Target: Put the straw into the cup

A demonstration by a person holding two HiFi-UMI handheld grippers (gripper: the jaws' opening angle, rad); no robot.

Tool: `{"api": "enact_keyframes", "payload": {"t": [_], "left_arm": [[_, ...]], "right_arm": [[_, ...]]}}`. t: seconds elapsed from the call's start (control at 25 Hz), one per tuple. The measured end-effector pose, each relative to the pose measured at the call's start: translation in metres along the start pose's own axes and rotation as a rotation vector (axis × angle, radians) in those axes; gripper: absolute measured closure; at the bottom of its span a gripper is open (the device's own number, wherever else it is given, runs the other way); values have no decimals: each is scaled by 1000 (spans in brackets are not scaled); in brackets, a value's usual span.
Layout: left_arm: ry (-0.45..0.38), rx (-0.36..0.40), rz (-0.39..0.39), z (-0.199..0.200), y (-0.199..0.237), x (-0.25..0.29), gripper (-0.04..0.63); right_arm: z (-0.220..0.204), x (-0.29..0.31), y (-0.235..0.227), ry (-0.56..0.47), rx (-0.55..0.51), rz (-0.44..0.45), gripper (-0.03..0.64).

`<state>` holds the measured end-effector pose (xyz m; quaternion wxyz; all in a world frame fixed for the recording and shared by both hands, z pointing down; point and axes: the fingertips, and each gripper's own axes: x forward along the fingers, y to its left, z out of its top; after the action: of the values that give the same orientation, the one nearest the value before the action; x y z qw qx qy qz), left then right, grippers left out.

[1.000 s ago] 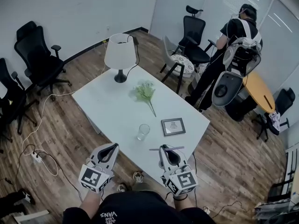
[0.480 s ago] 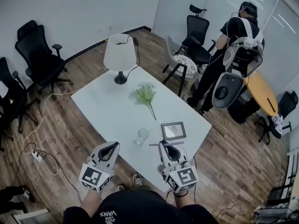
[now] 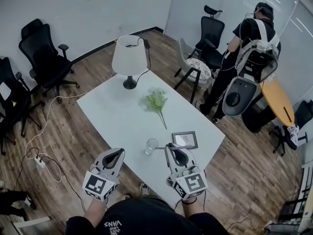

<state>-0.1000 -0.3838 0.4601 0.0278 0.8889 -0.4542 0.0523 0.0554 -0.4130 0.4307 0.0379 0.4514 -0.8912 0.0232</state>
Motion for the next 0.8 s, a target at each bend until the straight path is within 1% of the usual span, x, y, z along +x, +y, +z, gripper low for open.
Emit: {"api": "enact_keyframes", "payload": {"t": [0.36, 0.6, 0.8], "left_arm": [[-7, -6, 11, -1, 2, 5, 584], [-3, -15, 22, -7, 1, 6, 584], [1, -35, 37, -11, 5, 4, 584]], "right_arm": [[-7, 14, -4, 11, 10, 25, 572], [-25, 23, -11, 45, 8, 34, 574], [-36, 28, -9, 69, 21, 42, 574]]}}
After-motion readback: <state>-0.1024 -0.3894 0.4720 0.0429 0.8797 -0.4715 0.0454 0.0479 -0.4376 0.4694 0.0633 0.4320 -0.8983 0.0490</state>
